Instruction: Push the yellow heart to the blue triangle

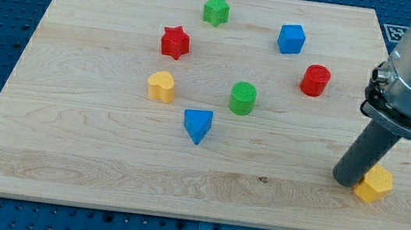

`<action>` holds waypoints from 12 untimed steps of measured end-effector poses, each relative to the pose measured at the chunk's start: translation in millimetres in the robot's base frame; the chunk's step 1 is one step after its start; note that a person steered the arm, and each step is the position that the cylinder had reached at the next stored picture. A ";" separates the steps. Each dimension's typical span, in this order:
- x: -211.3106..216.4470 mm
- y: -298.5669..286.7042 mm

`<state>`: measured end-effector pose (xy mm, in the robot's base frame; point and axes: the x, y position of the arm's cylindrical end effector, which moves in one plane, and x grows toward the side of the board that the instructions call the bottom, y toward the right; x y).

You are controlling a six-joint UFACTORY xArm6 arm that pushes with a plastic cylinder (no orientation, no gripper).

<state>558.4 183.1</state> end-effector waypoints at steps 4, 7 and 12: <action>-25.0 -294.3; -112.8 -277.9; -126.7 -149.4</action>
<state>431.6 33.7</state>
